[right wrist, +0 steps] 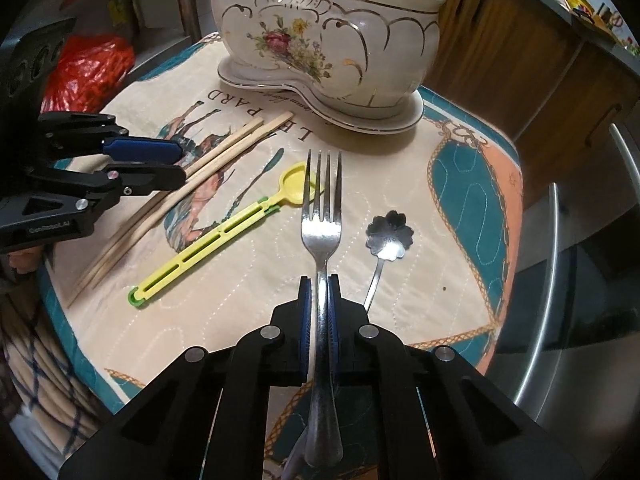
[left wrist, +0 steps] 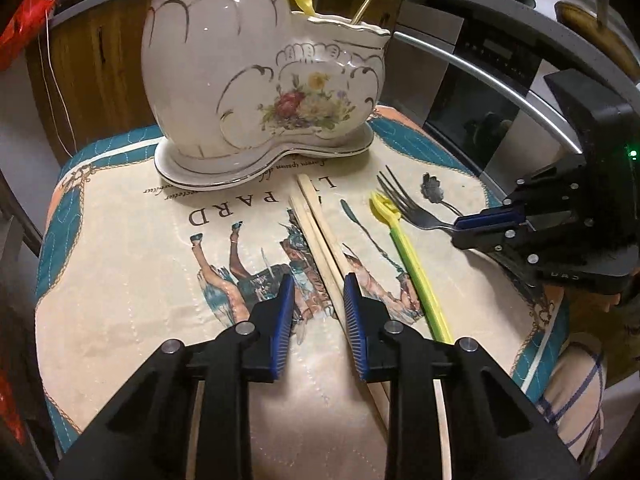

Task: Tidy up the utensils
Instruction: 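Grasp a chopstick with the left tool while the right tool grasps the silver fork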

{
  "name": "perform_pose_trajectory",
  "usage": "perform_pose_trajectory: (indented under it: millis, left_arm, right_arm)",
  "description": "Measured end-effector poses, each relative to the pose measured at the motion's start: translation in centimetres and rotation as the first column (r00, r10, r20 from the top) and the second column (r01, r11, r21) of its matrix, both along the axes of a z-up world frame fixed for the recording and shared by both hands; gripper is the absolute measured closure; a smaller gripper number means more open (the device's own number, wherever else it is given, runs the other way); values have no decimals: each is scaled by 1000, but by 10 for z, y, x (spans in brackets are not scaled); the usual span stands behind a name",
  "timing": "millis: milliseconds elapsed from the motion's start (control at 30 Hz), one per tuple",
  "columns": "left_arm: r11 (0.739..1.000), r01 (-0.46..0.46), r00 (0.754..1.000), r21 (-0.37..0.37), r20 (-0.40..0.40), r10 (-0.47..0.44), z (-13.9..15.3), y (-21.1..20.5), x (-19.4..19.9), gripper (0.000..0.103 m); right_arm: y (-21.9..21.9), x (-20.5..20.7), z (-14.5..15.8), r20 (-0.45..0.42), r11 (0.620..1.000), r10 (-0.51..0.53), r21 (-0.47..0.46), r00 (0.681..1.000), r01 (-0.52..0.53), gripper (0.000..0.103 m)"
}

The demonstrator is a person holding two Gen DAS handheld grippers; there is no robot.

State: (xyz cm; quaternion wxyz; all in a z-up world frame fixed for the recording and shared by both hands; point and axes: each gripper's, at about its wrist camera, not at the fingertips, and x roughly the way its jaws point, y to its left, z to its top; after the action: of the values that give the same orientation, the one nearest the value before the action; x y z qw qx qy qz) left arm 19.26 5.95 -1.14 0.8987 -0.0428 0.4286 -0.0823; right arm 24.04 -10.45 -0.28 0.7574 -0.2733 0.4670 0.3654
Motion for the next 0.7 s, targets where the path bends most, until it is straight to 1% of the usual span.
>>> perform_pose_trajectory:
  millis: [67,100,200,333,400,467,533,600,700]
  left_arm:
    - [1000,-5,1000,9,-6,5,-1,0,1,80]
    - [1000,-3,1000,13,-7,3,-2,0,1,81]
    - [1000,12,1000,21,-21,-11,-1,-1,1,87]
    - [998,32,997,47,-67,-29,1,-3,5,88]
    - [995,53,992,82,-116,-43,3,-6,11,88]
    - [991,71,985,109,-165,-52,6,-9,17,88]
    - [986,103,973,134,-221,-71,8,-13,26,88]
    - [983,122,963,140,-257,-82,9,-14,32,88]
    - [978,158,943,136,-316,-108,10,-14,42,87]
  right_arm:
    - [0,0,0,3,1000,3,-4,1000,-3,94]
    - [0,0,0,2,1000,5,-5,1000,-5,96]
    - [1,1,0,-9,1000,3,-8,1000,-3,97]
    - [2,7,0,-52,1000,-19,-9,998,19,97]
    - [3,11,0,-84,999,-34,-20,996,32,97]
    - [8,14,1,-106,998,-30,-51,994,25,97]
    - [13,15,0,-122,996,-20,-84,992,9,97]
    - [21,18,0,-138,991,-2,-130,990,-16,97]
    - [28,20,0,-164,984,8,-172,986,-37,97]
